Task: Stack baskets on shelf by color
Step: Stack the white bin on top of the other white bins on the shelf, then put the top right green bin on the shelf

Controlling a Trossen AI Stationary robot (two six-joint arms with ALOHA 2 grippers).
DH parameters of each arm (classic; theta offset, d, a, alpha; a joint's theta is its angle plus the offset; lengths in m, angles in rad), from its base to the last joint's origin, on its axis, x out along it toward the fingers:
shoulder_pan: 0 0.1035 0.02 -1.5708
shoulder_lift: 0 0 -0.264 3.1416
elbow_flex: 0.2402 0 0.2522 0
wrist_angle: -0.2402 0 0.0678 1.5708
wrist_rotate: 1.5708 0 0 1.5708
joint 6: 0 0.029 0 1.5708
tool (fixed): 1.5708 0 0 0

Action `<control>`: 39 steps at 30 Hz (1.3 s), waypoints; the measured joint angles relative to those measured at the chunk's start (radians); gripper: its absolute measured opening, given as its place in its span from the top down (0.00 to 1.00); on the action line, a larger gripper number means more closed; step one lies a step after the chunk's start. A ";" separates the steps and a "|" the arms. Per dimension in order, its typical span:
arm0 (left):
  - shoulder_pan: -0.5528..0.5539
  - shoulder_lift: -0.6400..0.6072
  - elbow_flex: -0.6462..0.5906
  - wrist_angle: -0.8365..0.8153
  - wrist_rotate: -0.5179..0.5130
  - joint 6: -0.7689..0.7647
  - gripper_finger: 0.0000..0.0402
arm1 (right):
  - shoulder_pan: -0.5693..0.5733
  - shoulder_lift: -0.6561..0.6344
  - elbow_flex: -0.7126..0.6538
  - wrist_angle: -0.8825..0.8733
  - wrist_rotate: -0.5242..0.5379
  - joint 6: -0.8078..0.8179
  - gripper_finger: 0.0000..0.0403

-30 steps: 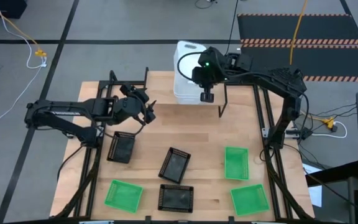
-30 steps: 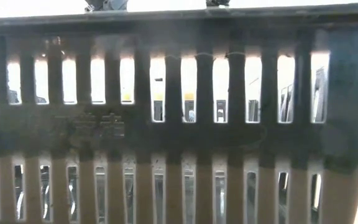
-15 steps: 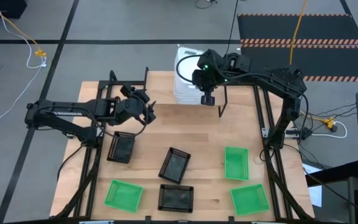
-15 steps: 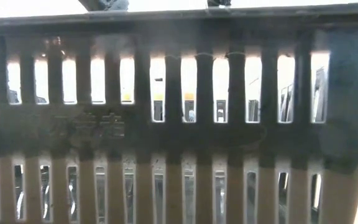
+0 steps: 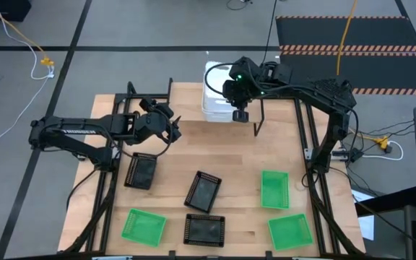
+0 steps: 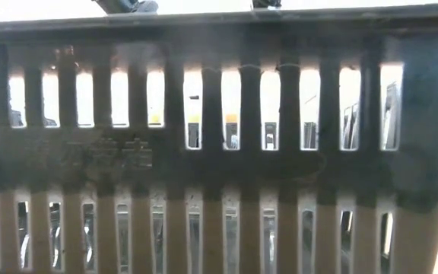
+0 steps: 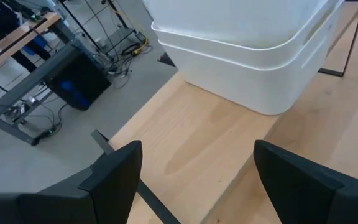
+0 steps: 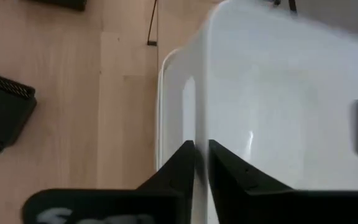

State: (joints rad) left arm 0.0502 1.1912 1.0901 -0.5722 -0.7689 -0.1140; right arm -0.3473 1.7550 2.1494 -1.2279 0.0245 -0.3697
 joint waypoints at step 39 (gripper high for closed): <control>-0.030 0.000 -0.002 -0.142 -0.002 -0.130 0.23 | 0.252 -0.642 -0.872 0.728 -0.077 0.191 0.99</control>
State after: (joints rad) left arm 0.0197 1.1912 1.0885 -0.7140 -0.7707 -0.2444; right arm -0.0953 1.1134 1.2773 -0.4994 -0.0527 -0.1784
